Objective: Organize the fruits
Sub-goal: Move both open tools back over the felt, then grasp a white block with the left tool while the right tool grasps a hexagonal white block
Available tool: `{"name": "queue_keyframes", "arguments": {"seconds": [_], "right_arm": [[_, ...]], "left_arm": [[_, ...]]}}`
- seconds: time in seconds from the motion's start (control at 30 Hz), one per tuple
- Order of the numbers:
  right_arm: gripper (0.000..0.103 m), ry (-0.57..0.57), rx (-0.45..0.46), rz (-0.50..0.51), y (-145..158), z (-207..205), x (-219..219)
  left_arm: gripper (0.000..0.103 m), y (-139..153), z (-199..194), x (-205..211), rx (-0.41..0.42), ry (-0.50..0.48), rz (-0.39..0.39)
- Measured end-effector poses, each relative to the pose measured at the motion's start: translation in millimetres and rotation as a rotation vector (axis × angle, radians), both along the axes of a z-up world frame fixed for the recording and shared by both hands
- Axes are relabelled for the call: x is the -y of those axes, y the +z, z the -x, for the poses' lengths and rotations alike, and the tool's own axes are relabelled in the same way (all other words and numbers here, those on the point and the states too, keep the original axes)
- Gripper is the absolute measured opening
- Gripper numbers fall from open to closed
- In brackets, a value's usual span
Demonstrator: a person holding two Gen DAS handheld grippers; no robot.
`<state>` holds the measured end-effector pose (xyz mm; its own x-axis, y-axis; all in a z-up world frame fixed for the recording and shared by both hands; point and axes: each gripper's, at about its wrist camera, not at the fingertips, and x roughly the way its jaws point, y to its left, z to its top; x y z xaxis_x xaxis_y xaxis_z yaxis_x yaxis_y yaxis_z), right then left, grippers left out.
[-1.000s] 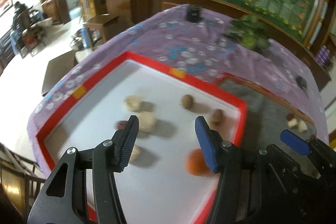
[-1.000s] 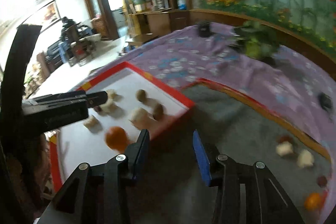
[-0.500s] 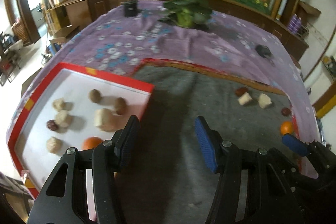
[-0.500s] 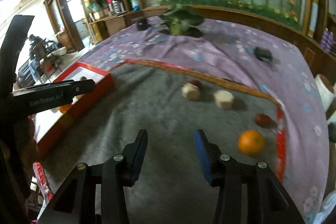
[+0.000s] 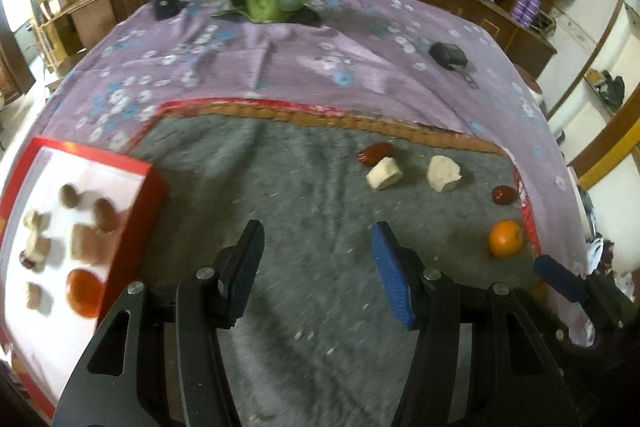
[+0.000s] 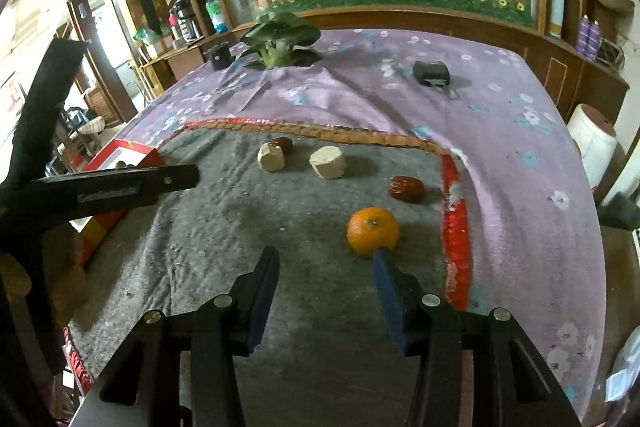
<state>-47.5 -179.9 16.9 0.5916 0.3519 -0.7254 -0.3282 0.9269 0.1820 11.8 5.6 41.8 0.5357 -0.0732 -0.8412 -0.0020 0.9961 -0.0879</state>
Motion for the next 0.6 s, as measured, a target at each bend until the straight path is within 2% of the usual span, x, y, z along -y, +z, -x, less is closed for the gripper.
{"name": "queue_keyframes", "arguments": {"seconds": [0.17, 0.43, 0.6], "right_arm": [[0.047, -0.002, -0.001, -0.011, -1, -3, 7], [0.048, -0.002, -0.001, -0.021, -2, -8, 13], [0.048, -0.002, -0.006, -0.021, -3, -13, 15]], "left_arm": [[0.056, -10, -19, 15, -0.04, -0.024, 0.022], [0.055, -21, -50, 20, -0.089, 0.034, 0.123], [0.055, -24, -64, 21, -0.102, 0.068, 0.141]]}}
